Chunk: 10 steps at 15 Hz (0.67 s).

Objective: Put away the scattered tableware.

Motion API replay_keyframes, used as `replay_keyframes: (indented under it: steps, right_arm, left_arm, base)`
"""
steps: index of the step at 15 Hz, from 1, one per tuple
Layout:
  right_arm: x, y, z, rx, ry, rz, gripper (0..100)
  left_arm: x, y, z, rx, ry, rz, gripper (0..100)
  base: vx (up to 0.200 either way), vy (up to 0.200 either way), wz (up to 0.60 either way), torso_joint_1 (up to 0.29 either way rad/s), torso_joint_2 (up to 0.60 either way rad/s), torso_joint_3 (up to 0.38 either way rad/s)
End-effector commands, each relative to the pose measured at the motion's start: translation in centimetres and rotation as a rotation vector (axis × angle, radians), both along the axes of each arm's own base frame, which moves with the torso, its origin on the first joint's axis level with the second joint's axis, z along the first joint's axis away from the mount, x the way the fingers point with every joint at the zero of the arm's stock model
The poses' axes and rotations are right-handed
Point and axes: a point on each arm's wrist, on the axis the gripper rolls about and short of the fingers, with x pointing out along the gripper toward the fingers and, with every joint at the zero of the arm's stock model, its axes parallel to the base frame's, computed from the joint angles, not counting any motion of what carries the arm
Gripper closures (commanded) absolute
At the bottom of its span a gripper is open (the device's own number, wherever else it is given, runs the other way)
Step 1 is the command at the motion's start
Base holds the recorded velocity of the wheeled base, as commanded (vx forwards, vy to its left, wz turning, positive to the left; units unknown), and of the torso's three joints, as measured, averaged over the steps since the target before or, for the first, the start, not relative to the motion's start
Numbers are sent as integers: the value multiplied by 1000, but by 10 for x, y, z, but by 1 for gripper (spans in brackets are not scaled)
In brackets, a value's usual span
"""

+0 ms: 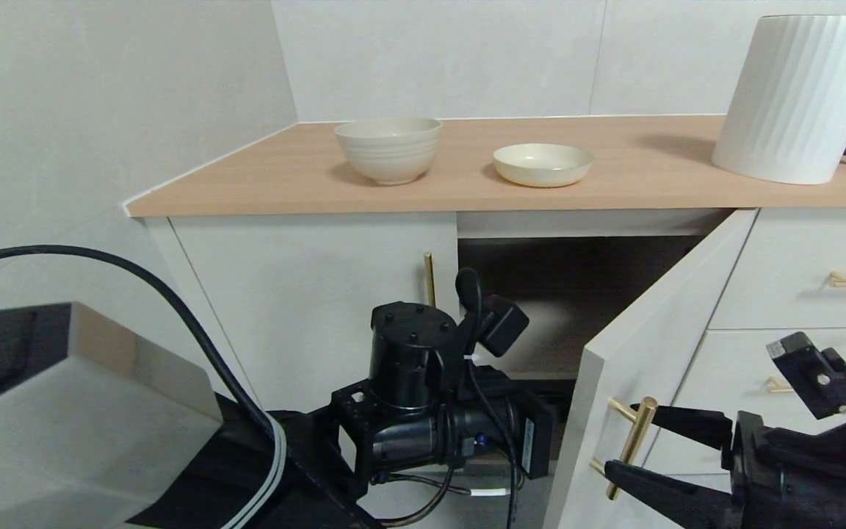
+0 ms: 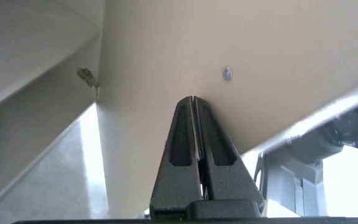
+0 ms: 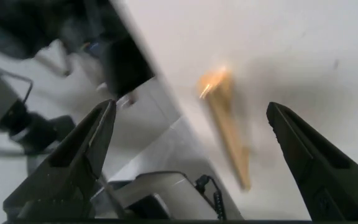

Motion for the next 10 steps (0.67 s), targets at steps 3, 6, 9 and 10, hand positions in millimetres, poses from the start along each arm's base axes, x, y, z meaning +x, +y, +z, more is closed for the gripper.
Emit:
replay_keyframes:
  steps: [3,6,9,10]
  right_arm:
    - [-44,-25,4,7,-4,29,0]
    - [-65,-36,7,-22,39,64,0]
    - [-74,-41,5,-37,75,109,0]
    - [-76,-42,3,-40,88,133,0]
  left_arm:
    - [2,-11,2,-11,-18,13,100]
    - [3,-14,1,-10,-16,12,100]
    - [7,-19,-7,-2,-9,10,100]
    - [12,-25,-11,-3,-10,12,100]
  base:
    - [0,0,0,0,0,0]
    - [0,0,0,0,0,0]
    - [-133,0,0,2,2,3]
    - [0,0,0,0,0,0]
